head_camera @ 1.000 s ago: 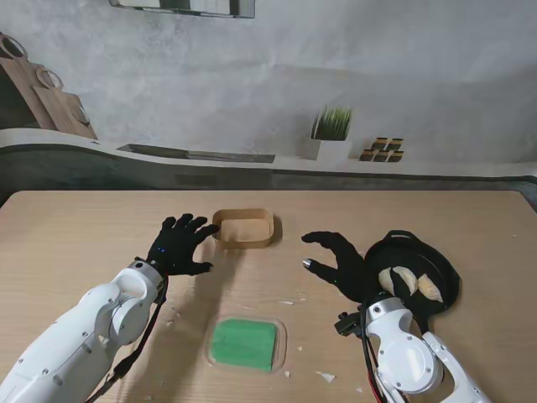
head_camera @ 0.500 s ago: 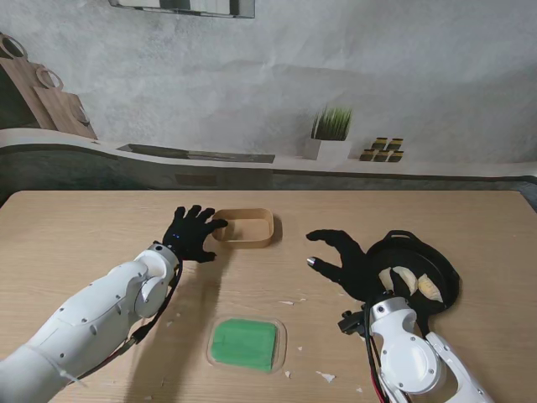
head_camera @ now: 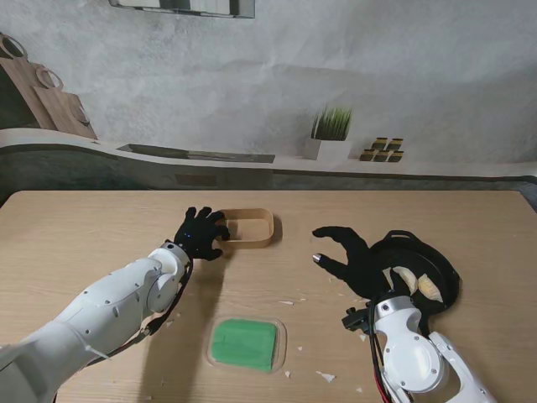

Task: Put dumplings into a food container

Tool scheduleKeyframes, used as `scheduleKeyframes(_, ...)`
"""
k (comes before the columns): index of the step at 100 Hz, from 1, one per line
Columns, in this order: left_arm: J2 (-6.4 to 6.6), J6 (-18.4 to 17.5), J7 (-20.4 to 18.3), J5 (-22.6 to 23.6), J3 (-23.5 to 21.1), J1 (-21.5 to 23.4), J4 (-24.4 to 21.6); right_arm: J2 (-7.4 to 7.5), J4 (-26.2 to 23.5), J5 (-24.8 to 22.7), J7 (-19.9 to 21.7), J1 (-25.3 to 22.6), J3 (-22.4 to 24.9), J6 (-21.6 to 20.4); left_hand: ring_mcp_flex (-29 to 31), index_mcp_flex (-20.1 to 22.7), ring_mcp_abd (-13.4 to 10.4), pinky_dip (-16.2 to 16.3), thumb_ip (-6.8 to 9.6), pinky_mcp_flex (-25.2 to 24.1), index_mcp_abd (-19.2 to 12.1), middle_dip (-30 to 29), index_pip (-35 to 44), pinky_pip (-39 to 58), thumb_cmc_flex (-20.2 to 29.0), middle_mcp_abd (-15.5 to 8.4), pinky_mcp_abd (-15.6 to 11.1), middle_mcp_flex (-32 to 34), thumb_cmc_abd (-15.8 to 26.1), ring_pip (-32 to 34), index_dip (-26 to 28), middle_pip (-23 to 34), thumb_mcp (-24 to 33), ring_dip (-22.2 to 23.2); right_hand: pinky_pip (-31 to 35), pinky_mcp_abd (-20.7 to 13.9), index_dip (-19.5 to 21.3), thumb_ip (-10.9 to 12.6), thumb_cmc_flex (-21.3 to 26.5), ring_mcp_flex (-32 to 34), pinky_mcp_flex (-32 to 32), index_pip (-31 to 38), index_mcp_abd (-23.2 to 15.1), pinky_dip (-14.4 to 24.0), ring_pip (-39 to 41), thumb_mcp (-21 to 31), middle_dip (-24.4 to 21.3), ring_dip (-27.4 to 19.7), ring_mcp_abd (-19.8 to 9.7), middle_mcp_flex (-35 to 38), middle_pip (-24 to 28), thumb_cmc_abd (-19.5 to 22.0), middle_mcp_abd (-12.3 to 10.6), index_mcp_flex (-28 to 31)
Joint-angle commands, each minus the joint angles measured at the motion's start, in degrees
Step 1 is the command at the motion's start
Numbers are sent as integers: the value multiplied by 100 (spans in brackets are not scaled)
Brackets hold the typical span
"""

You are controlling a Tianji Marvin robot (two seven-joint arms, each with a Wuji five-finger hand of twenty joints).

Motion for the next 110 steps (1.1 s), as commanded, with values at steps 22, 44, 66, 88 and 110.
scheduleKeyframes(22,-327,-358,487,-86,348,-193,526,-71,8,-87,-81,-39,26,-130,434,963,-193,-308,-234,49,58,1043,1392,674,822,-680,-51,1710,-129,1807,-257,1888,-198,442,-39,-121,-17,239,40,-72,13,40,-133,54,109,227,6,31,-168,162,59,-93,-131,143)
scheduleKeyframes(44,-70,-508,416,264,90,88,-71,-85,-6,-61,-124,-50,60,-128,1024,1087,-170,-653,-274,31,271,2219,1426,1172,780,-508,-4,3000,-187,2654,-164,1732,-104,688,-30,-106,-10,229,33,-45,27,29,-134,64,130,271,11,42,-130,189,48,-80,-62,179)
scheduleKeyframes(66,278,-652,61,767,-388,583,-954,-96,-51,-60,-188,-104,152,-222,1380,1183,-131,-644,-285,43,295,2419,1340,1443,782,-409,64,3249,-239,2716,-47,1632,-72,711,-22,-89,-3,227,39,-23,46,26,-120,70,164,300,18,60,-112,212,50,-87,-42,217)
scheduleKeyframes(88,423,-706,-85,1030,-791,1110,-1606,-98,-113,-23,-196,-161,215,-308,1570,1274,-135,-691,-288,53,304,2507,1264,1710,801,-383,62,3362,-306,2721,-17,1534,-8,717,-26,-87,1,224,42,-18,47,17,-118,70,165,311,20,62,-110,222,43,-94,-38,244)
scheduleKeyframes(110,597,-812,-308,1416,-1164,1642,-2315,-100,-150,17,-197,-212,271,-392,1642,1312,-176,-732,-316,40,204,2528,1244,1893,775,-457,77,3390,-357,2697,-11,1457,7,701,-29,-85,5,221,46,-18,50,9,-111,70,162,317,24,61,-108,233,43,-99,-29,259)
